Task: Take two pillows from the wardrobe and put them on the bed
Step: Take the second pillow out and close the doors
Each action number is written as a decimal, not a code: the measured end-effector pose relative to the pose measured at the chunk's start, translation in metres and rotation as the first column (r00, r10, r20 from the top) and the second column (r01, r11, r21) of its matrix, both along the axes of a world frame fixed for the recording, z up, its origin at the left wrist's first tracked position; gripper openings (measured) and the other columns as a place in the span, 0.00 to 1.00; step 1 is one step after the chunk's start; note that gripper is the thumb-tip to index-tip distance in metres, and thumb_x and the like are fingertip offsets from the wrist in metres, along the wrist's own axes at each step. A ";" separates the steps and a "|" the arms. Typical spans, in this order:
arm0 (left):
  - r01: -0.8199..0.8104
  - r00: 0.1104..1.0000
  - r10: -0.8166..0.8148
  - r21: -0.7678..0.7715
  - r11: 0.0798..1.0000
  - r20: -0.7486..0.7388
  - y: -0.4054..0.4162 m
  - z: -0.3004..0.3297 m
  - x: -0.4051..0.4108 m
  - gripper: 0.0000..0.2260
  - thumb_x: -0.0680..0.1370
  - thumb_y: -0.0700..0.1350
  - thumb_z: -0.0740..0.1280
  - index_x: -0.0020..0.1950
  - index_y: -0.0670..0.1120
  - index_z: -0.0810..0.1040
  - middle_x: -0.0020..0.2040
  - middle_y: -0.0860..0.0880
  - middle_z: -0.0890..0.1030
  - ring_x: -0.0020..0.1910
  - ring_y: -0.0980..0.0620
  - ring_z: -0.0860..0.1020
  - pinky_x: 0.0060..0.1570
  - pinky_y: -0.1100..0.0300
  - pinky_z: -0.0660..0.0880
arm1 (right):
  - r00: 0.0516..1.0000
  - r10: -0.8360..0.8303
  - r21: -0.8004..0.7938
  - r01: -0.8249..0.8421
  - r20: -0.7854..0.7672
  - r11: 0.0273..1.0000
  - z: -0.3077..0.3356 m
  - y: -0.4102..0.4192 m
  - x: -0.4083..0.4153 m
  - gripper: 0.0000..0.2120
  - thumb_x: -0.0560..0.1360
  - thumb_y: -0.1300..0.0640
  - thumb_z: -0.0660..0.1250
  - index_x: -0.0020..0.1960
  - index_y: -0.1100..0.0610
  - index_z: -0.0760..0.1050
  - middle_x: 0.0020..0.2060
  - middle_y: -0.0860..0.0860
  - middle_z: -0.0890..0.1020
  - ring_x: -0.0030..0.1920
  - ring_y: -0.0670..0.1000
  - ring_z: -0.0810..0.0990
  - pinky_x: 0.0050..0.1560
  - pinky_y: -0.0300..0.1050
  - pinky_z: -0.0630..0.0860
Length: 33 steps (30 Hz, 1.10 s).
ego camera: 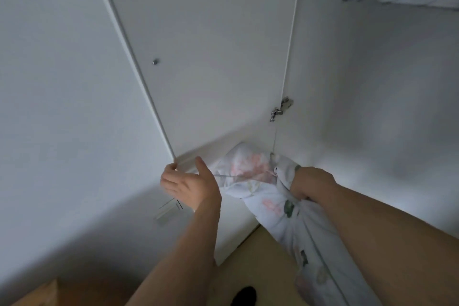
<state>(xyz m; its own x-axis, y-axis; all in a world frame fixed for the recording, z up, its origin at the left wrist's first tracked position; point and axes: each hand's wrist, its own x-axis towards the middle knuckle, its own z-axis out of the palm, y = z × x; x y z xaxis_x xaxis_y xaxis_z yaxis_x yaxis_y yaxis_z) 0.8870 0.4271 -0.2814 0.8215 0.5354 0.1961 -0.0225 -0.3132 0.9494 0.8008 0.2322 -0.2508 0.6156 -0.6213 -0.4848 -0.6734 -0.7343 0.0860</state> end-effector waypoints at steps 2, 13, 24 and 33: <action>0.046 0.998 -0.052 -0.141 0.989 -0.039 0.001 0.001 0.003 0.27 0.74 0.50 0.69 0.68 0.46 0.62 0.65 0.45 0.68 0.63 0.44 0.68 0.60 0.48 0.69 | 1.000 -0.016 0.005 0.016 0.013 1.000 -0.002 -0.001 -0.005 0.17 0.75 0.52 0.62 0.62 0.56 0.74 0.58 0.52 0.78 0.59 0.53 0.77 0.52 0.44 0.72; 0.116 0.991 -0.123 0.114 0.987 0.057 0.008 -0.003 -0.039 0.12 0.78 0.44 0.67 0.49 0.34 0.74 0.46 0.36 0.74 0.47 0.38 0.71 0.42 0.62 0.55 | 0.995 -0.098 -0.028 0.099 0.035 0.995 -0.014 -0.014 -0.037 0.17 0.75 0.56 0.61 0.63 0.58 0.73 0.59 0.53 0.77 0.59 0.54 0.76 0.53 0.45 0.72; 0.645 0.662 -0.736 0.394 0.655 0.140 -0.009 -0.014 -0.096 0.11 0.76 0.53 0.62 0.41 0.47 0.74 0.43 0.54 0.72 0.43 0.49 0.74 0.40 0.49 0.75 | 0.965 -0.262 0.058 0.260 0.029 0.964 -0.027 -0.025 -0.091 0.19 0.75 0.53 0.63 0.65 0.56 0.71 0.62 0.53 0.76 0.61 0.54 0.75 0.56 0.44 0.71; 0.874 0.272 -0.953 0.379 0.304 0.136 -0.106 -0.011 -0.144 0.42 0.75 0.42 0.65 0.78 0.49 0.39 0.78 0.55 0.42 0.77 0.59 0.44 0.71 0.67 0.49 | 0.871 -0.483 0.119 0.473 0.086 0.873 -0.023 -0.062 -0.182 0.26 0.72 0.50 0.64 0.68 0.57 0.68 0.62 0.54 0.76 0.61 0.56 0.76 0.60 0.48 0.73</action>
